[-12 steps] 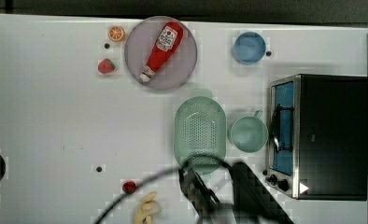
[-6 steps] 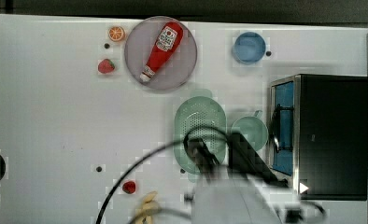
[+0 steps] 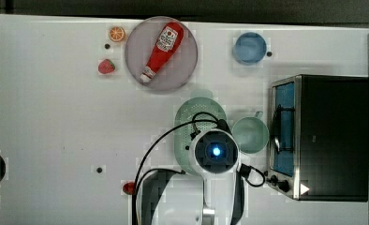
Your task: Drag strainer right to left.
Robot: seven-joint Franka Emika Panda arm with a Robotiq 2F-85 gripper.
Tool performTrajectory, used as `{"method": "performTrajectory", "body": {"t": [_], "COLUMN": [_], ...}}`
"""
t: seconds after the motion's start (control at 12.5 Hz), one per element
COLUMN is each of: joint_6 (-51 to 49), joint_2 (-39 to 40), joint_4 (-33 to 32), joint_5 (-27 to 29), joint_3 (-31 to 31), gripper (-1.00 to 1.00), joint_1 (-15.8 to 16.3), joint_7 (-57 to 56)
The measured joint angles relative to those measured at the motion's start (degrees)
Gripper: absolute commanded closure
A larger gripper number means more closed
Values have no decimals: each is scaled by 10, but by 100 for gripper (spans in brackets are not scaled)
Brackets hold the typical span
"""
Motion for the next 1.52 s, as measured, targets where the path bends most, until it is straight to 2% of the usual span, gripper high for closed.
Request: {"method": "performTrajectory", "body": {"t": [0.4,0.8,1.04,1.52], "joint_6": [161,323,344,340], "joint_2": [132,246,288,282], "joint_4": [36,31,21,28], "joint_5": [1,6,5,0], "joint_3": [0,-5,12,22], "gripper": [-100,-100,-100,-100], "joint_1": [15,21,23,49], "joint_7": [106,145,171,207]}}
